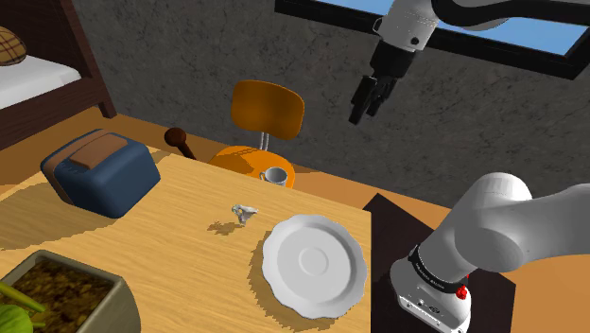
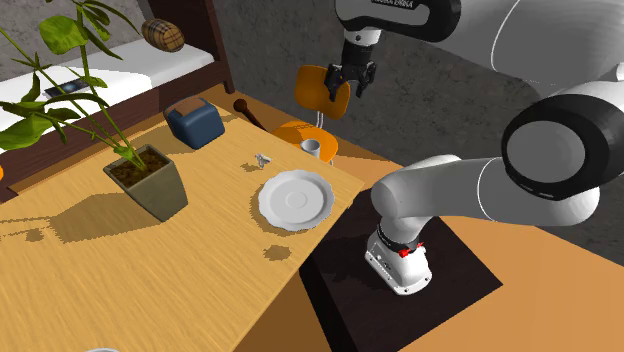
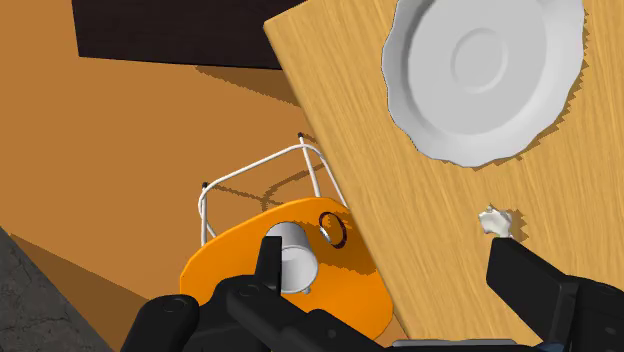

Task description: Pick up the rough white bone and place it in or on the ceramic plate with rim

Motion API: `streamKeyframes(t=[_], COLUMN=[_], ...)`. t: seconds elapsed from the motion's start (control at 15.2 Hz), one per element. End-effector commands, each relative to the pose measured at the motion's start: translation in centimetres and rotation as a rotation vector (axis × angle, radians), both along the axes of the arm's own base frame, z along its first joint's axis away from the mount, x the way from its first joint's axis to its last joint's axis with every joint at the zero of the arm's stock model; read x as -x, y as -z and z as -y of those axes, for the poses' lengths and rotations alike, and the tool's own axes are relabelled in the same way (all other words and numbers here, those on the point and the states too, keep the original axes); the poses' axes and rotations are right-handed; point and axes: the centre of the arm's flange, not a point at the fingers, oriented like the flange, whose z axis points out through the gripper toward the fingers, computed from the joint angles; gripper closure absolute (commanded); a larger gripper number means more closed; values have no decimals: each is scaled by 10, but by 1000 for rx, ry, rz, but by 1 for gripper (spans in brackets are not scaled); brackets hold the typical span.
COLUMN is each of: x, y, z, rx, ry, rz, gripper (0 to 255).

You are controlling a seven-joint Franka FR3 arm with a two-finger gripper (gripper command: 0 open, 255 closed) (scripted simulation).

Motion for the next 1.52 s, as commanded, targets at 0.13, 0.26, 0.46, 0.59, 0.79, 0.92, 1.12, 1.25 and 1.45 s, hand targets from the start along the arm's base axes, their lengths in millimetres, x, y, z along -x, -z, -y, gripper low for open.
streamKeyframes(t=[0.13,0.26,0.46,0.59,0.79,0.92,1.12,1.25,1.45], x=[-12,-23,-39,-50,-65,-75,-89,-98,-112], y=[15,31,54,70,93,109,134,150,175], z=[-19,-39,-68,-87,-116,-136,-165,-185,-214], rx=[1,2,4,5,7,8,10,11,13], ry=[-6,-13,-22,-29,-38,-45,-54,-61,-71], rz=[-10,-21,-36,-47,-62,-73,-88,-98,-114], gripper=[0,0,0,0,0,0,0,0,0])
